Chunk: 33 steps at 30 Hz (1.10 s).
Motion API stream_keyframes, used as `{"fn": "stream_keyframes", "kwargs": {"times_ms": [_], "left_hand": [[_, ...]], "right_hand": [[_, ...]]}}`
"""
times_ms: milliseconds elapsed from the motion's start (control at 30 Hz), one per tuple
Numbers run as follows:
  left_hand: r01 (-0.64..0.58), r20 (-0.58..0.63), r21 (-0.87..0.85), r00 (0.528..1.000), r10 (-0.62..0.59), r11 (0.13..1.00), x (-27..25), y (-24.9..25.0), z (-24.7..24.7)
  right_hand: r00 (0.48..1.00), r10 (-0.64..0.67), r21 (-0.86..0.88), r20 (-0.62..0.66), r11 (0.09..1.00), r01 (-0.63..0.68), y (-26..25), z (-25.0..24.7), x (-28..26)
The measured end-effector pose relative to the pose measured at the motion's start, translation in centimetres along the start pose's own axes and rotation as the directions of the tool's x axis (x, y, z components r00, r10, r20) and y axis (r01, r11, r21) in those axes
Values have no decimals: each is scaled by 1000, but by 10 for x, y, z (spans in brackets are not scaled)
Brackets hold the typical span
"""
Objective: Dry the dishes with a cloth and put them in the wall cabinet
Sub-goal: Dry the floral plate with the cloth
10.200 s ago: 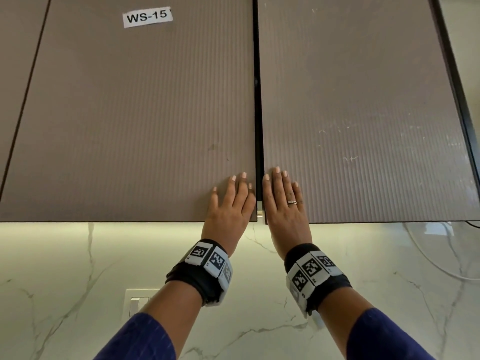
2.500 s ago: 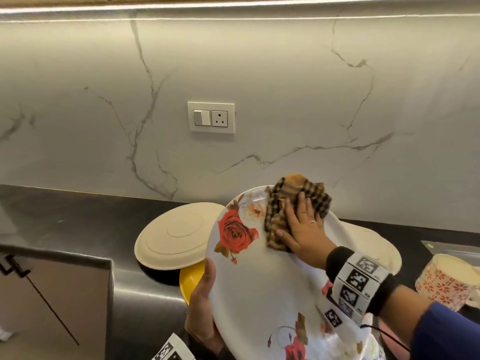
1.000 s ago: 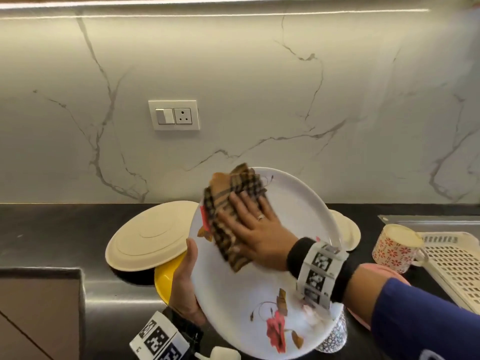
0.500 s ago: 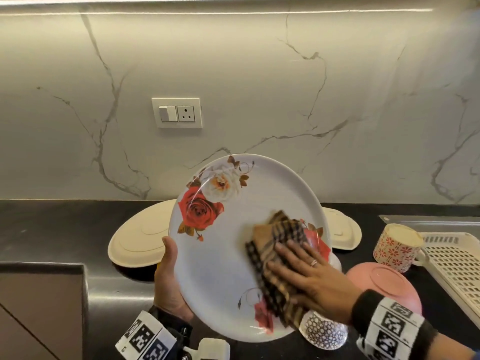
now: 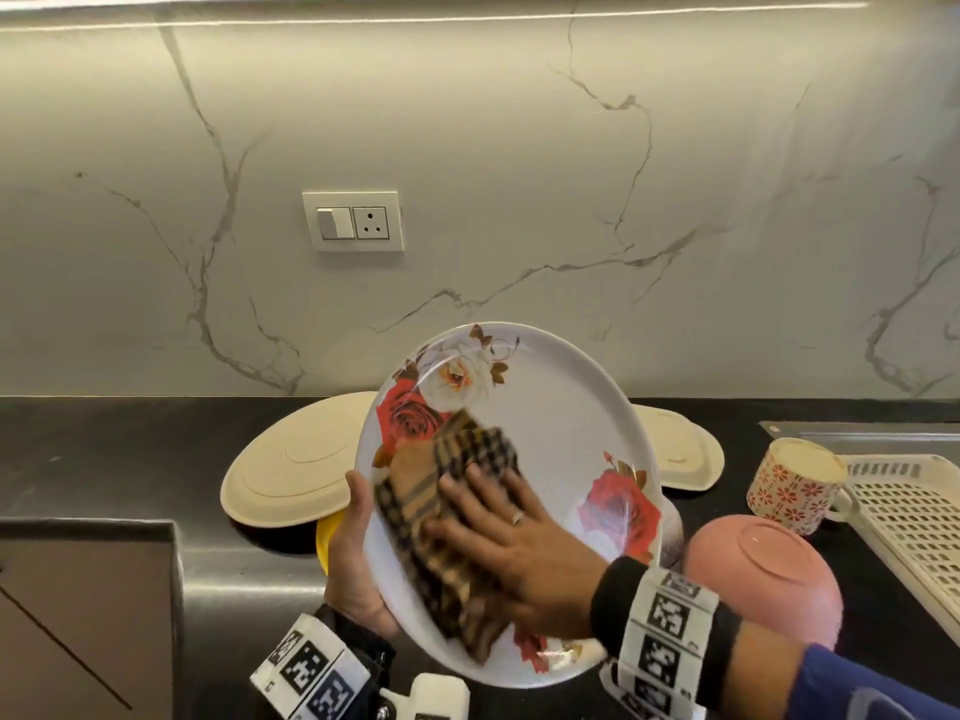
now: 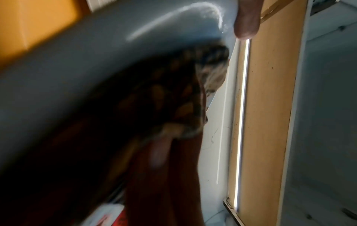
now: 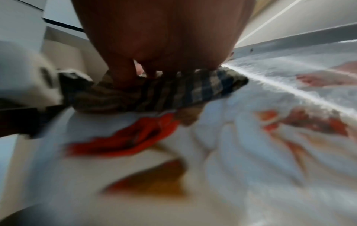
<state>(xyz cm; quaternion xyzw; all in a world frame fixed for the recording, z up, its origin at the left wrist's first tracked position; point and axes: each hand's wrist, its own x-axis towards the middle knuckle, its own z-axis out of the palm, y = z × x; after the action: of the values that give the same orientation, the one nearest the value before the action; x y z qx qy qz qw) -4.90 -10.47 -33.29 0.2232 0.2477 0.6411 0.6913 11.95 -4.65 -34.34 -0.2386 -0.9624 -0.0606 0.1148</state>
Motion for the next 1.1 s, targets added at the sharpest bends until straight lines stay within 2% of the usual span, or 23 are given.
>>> {"fn": "stream_keyframes", "kwargs": {"times_ms": [33, 67, 100, 133, 200, 233, 300, 333, 433, 500, 567, 667, 733, 767, 800, 833, 867, 933, 967, 1033, 1100], "left_hand": [[34, 15, -9, 999, -34, 999, 3, -2, -2], [72, 86, -49, 994, -68, 996, 2, 0, -3], [93, 146, -71, 986, -82, 993, 3, 3, -7], [102, 143, -87, 986, -89, 991, 2, 5, -8], [101, 22, -121, 995, -99, 987, 7, 6, -11], [30, -82, -121, 996, -40, 992, 8, 5, -12], [-125, -154, -76, 982, 112, 989, 11, 6, -5], [-143, -149, -61, 980, 132, 988, 13, 7, -1], [-82, -83, -37, 993, 78, 996, 15, 13, 9], [-112, -17, -10, 994, 111, 994, 17, 19, 11], [-173, 7, 8, 985, 173, 985, 21, 28, 13], [-190, -46, 55, 980, 193, 980, 29, 31, 12], [-170, -168, 110, 968, 187, 979, 37, 27, 3], [-152, -238, 152, 953, 186, 977, 38, 23, -2], [-131, -304, 183, 935, 183, 974, 42, 19, -9], [-100, -362, 219, 915, 176, 971, 43, 14, -16], [-61, -400, 254, 902, 162, 965, 44, 9, -21], [30, -423, 274, 901, 93, 961, 46, 3, -30], [51, -402, 267, 913, 63, 962, 47, 1, -35], [30, -332, 233, 942, 50, 972, 47, -1, -37], [-49, -300, 169, 949, 98, 984, 47, 0, -36]], "right_hand": [[999, -44, 1, 14, 999, 44, -8, 4, -5], [997, -76, -1, 16, 997, 76, -14, 7, -11], [995, -96, 41, 15, 995, 95, -17, 10, -19], [994, -113, 119, 5, 987, 112, -18, 14, -28], [993, -108, 168, -45, 979, 114, -20, 19, -45], [993, -75, 145, -94, 986, 88, -22, 21, -50], [975, 9, 75, -221, 997, 8, -27, 20, -53], [957, 42, 35, -288, 999, -33, -30, 19, -51], [884, 54, -46, -465, 995, -85, -34, 11, -41], [828, 86, 50, -554, 996, -71, -32, -2, -37], [770, 241, 282, -591, 956, -82, -26, -22, -33], [685, 493, 648, -536, 760, -40, -6, -54, -30], [644, 614, 824, -456, 565, 45, 3, -73, -28], [628, 679, 906, -381, 410, 108, 6, -80, -28], [624, 726, 958, -288, 213, 193, 11, -85, -28], [636, 746, 962, -200, 27, 271, 16, -88, -30], [641, 753, 949, -147, -76, 307, 22, -89, -31], [633, 772, 935, -64, -175, 307, 39, -81, -36], [608, 794, 926, -15, -218, 307, 47, -79, -39], [576, 817, 899, 33, -275, 340, 61, -73, -45], [541, 836, 885, 89, -316, 342, 74, -68, -52]]}}
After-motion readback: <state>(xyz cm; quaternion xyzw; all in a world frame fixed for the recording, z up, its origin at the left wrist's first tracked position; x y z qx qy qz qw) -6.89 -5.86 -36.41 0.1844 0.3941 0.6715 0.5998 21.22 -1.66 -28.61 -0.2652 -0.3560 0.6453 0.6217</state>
